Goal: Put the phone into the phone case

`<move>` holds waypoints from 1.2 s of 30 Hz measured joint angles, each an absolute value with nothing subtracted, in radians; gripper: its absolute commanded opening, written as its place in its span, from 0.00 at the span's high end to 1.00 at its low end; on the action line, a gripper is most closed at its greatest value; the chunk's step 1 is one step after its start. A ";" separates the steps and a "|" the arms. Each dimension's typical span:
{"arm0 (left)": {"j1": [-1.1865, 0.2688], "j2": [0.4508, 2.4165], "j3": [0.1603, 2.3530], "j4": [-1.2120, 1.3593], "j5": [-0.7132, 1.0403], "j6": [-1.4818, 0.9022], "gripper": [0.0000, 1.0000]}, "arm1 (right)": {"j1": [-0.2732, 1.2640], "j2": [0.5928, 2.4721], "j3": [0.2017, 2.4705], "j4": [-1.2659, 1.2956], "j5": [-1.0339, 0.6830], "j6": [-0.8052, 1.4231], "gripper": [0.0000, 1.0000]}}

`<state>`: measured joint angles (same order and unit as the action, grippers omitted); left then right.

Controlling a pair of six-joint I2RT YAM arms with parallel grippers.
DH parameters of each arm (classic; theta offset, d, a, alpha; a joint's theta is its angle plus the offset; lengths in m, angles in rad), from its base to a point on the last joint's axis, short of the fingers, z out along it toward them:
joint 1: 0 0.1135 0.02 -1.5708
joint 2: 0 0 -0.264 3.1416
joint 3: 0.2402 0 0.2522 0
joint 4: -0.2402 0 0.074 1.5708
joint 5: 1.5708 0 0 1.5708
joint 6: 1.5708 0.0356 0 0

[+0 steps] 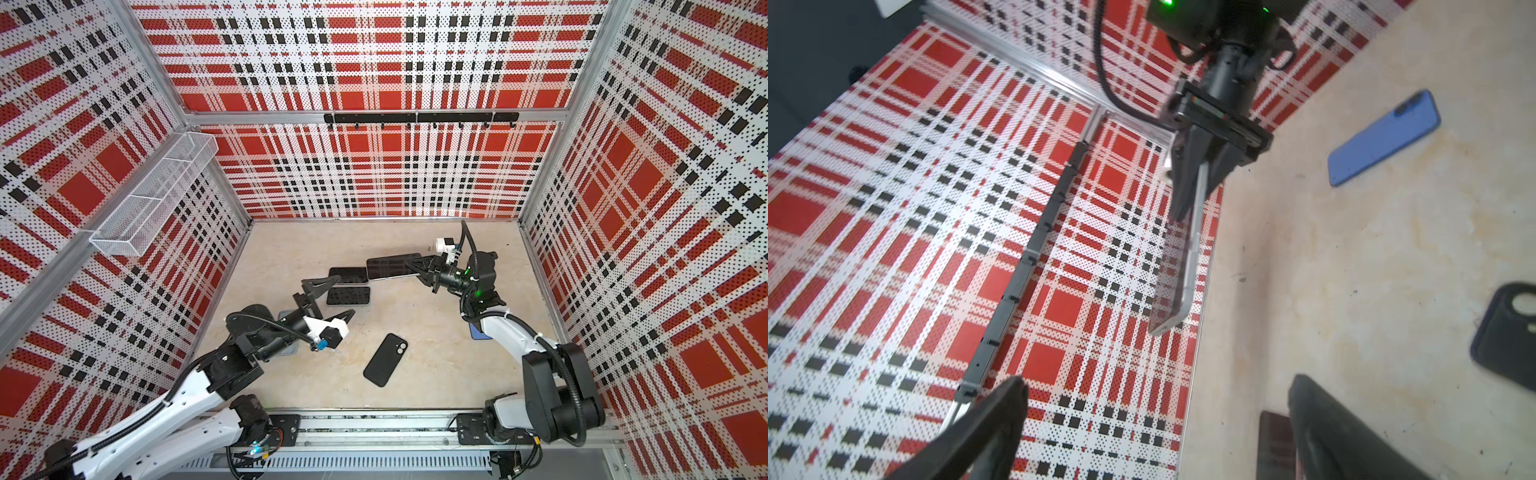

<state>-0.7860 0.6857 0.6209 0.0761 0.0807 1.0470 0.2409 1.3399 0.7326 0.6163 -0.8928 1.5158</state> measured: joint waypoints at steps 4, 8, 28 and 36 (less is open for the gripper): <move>-0.787 0.597 0.666 -0.018 -0.012 0.662 0.01 | 0.235 1.246 0.812 0.269 -0.823 1.276 1.00; -0.775 0.617 0.814 -0.191 -0.112 0.213 0.00 | 0.235 1.157 0.903 -0.029 -0.715 1.032 1.00; -0.835 1.138 0.700 -0.780 0.430 -1.222 0.21 | 0.235 0.996 0.845 -0.426 -0.430 0.663 1.00; -0.981 1.328 0.738 -0.706 0.331 -1.499 0.29 | 0.235 0.941 0.815 -0.422 -0.410 0.630 1.00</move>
